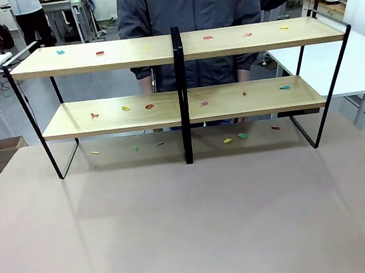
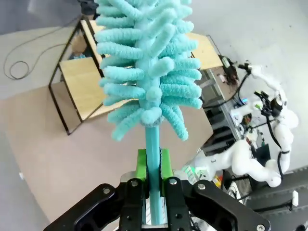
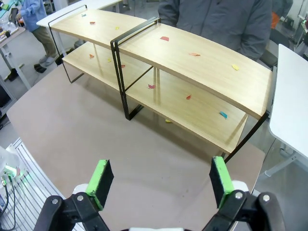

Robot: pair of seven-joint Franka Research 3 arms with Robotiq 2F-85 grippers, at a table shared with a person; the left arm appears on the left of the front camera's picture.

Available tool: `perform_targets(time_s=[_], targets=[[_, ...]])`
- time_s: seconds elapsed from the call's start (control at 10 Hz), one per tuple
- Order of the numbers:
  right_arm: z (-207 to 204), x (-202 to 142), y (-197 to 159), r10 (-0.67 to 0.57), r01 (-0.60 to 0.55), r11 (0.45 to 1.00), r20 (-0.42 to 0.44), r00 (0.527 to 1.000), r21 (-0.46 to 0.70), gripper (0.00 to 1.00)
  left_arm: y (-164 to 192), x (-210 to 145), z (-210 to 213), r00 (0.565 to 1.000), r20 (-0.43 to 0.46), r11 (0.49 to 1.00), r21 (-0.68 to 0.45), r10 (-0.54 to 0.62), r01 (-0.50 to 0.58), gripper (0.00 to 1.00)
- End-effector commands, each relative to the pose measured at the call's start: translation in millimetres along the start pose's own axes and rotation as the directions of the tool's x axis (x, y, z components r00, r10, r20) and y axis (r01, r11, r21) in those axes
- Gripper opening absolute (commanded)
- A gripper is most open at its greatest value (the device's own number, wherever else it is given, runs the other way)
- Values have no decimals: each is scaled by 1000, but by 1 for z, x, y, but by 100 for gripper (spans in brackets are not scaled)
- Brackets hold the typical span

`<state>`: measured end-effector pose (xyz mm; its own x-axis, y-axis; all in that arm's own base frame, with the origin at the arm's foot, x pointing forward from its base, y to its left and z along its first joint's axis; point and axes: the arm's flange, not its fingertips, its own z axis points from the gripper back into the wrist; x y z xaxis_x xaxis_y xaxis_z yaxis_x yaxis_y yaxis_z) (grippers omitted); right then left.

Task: Clean the shelves.
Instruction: Pick up the Duster when the human hands it over, then clean a randomly selected level of the Shelf with the Duster.

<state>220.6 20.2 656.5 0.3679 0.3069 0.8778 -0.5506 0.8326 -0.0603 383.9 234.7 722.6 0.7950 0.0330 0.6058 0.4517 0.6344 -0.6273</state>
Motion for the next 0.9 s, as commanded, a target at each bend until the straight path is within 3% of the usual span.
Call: perform_targets(time_s=[0.0, 0.1, 0.8], targets=[[1, 0, 0, -1, 1, 1000, 0, 1000, 0, 100, -7, -3, -21, 998, 54, 997, 72, 34, -38, 0], [1, 0, 0, -1, 1, 1000, 0, 1000, 0, 100, 0, 0, 0, 1000, 0, 1000, 0, 0, 0, 0], [1, 0, 0, -1, 1, 1000, 0, 1000, 0, 100, 0, 0, 0, 1000, 0, 1000, 0, 0, 0, 0]])
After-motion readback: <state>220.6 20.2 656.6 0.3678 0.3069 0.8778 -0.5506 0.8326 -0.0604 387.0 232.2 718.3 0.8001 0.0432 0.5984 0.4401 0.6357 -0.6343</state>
